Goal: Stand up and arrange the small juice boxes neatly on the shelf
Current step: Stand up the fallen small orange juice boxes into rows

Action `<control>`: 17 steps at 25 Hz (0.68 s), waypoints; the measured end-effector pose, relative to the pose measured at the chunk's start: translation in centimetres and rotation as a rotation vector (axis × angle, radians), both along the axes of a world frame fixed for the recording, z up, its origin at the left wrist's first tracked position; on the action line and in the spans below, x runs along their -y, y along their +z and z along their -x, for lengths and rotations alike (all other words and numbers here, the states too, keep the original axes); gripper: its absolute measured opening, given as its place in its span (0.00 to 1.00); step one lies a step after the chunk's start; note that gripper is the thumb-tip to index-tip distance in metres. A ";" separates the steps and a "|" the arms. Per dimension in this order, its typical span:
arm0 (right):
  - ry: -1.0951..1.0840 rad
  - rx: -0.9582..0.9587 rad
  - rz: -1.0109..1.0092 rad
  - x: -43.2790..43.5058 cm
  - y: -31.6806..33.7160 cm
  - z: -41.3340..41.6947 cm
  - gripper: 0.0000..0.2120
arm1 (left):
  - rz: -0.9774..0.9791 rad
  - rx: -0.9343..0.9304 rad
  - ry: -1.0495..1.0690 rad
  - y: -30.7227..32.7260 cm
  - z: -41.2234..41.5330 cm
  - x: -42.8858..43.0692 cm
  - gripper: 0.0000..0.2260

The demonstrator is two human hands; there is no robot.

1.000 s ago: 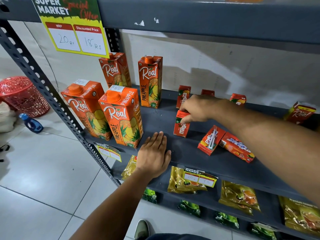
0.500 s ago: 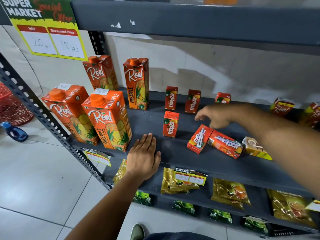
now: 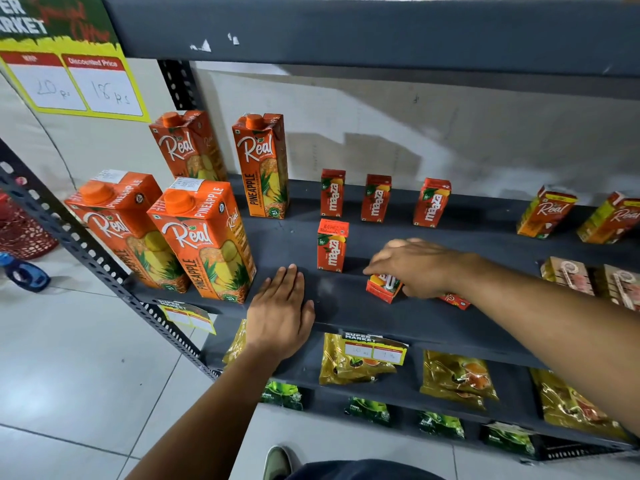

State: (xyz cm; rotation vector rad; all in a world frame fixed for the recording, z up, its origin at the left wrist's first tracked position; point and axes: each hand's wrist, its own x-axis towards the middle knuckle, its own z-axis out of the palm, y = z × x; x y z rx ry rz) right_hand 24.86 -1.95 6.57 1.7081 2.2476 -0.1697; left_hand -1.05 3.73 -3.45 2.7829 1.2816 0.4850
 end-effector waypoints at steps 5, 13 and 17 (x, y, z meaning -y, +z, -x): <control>0.019 -0.018 -0.015 -0.3 -0.5 0.2 0.31 | 0.002 -0.011 0.002 -0.1 0.0 -0.1 0.26; 0.022 -0.010 -0.034 -0.5 -0.9 -0.1 0.31 | 0.010 -0.023 0.007 -0.3 0.0 -0.2 0.26; -0.025 -0.020 -0.021 -0.7 -1.0 -0.4 0.33 | 0.014 -0.025 0.007 -0.3 0.0 -0.2 0.26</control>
